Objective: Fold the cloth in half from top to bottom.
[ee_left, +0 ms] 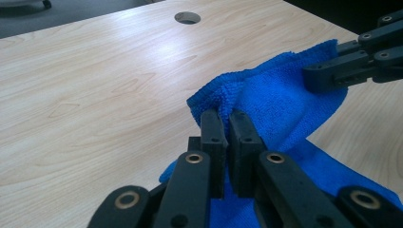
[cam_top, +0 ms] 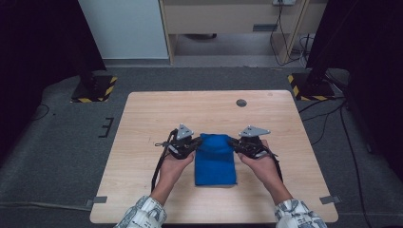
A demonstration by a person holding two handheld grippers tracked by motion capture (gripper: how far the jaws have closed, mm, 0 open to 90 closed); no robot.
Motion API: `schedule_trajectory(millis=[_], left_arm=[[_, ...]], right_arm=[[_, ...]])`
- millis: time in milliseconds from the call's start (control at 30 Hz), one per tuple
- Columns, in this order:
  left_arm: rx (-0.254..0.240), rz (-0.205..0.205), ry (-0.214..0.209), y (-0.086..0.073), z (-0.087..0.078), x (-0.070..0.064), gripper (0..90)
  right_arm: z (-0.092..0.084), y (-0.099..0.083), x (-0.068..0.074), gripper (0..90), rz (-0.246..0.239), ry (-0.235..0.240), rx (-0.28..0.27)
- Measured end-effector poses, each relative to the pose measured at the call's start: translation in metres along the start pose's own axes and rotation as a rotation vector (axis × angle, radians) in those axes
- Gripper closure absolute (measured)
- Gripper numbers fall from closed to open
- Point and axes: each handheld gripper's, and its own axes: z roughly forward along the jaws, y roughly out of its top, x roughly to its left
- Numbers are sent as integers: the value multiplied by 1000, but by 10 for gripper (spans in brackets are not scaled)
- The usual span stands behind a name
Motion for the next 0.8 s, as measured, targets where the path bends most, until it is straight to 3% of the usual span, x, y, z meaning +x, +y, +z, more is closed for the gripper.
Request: schedule_trajectory(millis=[133,433,800], left_arm=[[-3,-16,-13,-6,-5,-3,857],[9,-10,-22,-23,-5,-9,852],[-12,-5,-44,-25,-14,-16,845]], right_arm=[[-3,-2,3,827,-7,13,4],[-3,-16,9,813,-16,26,24],[-12,-18,12,798,-27,34,17]])
